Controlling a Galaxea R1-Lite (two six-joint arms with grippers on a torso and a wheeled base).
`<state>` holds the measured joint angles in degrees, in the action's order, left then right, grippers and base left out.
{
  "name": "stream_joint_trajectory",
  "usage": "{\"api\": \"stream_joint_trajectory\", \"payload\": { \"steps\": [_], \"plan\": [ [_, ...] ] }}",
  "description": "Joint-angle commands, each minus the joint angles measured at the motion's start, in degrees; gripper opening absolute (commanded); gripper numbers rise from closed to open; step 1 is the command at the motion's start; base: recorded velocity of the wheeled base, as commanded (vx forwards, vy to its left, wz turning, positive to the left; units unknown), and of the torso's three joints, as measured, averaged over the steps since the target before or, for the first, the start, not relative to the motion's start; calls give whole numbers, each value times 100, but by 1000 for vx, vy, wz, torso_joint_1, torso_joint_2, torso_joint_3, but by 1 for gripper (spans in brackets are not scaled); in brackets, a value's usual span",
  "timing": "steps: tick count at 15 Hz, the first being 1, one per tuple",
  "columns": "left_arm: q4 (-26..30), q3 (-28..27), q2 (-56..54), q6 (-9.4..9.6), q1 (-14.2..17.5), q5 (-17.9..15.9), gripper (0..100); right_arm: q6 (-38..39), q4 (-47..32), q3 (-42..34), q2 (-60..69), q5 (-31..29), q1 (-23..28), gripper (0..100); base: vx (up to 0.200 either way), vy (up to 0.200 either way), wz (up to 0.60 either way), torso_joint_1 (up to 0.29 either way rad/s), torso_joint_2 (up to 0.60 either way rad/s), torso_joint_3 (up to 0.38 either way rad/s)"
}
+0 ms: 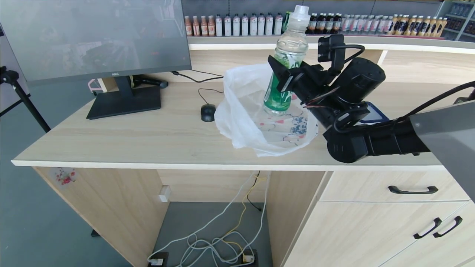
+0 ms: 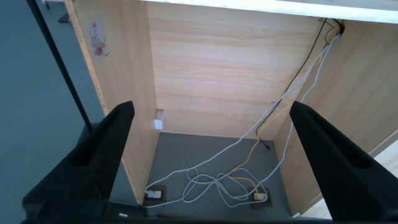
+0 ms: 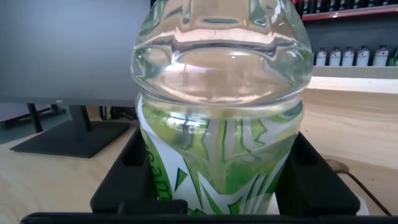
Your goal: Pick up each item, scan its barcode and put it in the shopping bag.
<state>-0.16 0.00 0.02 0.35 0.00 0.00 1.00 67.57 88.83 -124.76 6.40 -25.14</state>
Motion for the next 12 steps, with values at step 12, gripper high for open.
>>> {"api": "stream_joint_trajectory", "payload": {
  "steps": [12],
  "plan": [
    [-2,0,-2,0,0,0,100,-65,-666,1198,-831,133,-281,0,0,0,0,0,0,0]
  ]
}}
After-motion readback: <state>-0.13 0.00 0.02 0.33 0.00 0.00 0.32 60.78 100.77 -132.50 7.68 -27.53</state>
